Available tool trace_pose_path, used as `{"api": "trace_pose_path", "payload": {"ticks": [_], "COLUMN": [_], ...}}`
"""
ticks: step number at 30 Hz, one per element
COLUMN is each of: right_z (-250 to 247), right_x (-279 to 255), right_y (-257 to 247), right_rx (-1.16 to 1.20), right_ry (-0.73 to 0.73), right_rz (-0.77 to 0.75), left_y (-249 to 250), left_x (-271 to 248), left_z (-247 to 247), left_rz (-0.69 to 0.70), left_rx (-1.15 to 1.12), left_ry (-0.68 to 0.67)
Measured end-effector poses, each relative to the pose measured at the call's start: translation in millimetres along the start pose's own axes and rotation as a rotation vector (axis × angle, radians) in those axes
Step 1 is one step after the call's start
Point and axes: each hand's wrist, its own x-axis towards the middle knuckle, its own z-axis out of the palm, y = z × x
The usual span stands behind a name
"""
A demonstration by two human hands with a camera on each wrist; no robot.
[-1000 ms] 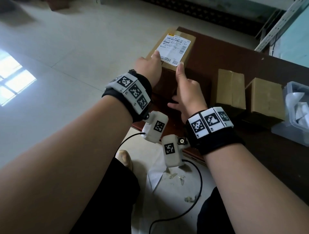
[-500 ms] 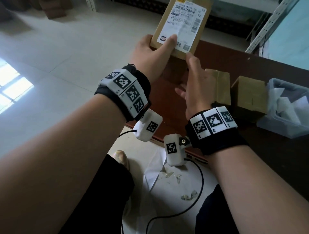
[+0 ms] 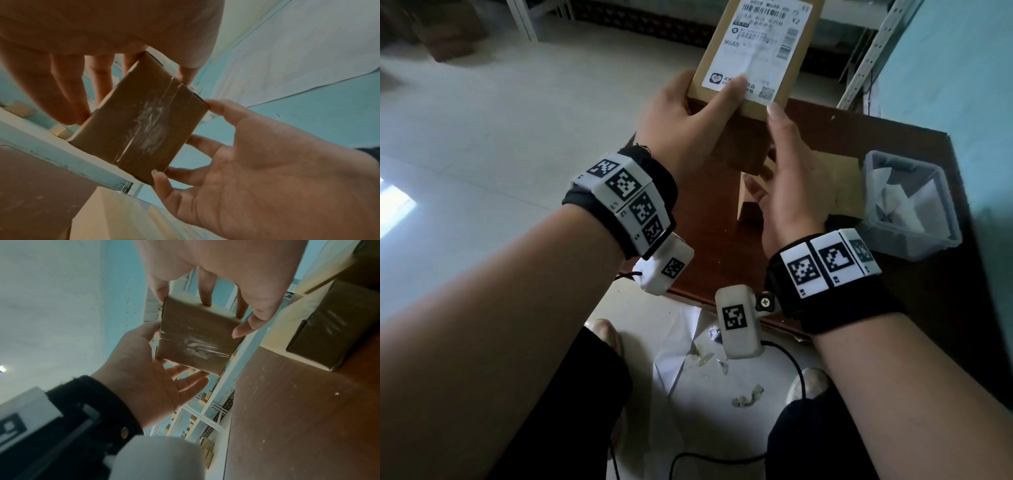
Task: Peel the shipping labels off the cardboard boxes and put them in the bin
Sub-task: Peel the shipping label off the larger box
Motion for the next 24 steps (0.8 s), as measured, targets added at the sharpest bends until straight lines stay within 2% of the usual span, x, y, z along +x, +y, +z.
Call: {"api": "trace_pose_path", "payload": {"ticks": [5,9,12,16,21,24], "right_z": [-28.9,-52.1,-70.8,-95.4,-123.8,-136.1], "right_x": [3.0,4.8,-1.1,-25.1,-57.5,-63.5], "right_y": [-5.4,-15.3,-26.5,-43.5,-46.0,-37.0], "right_rx": [-0.037,-0.061,-0.135,-0.169,-0.116,-0.153], "right_ry": [0.023,-0.015,-0.034,0.030,0.012,0.029], "right_rz": [-0.083,-0.115,-0.107,-0.108,-0.083,-0.108], "left_y": [0.8,2.0,9.1,28.3,28.7,22.4], "left_x": [-5.6,-14.3,-23.5,-41.7,-84.7,-105.9], "left_z": [22.2,37.8,47.5,56.3,66.0,67.5], "left_rz": [0.029,0.043,0.056,0.068,0.043,0.094], "left_rx": [0.032,0.050,0.029,0.008,-0.011,0.015], "left_ry": [-0.060,-0.105,-0.212,-0.349,-0.277,-0.265]}}
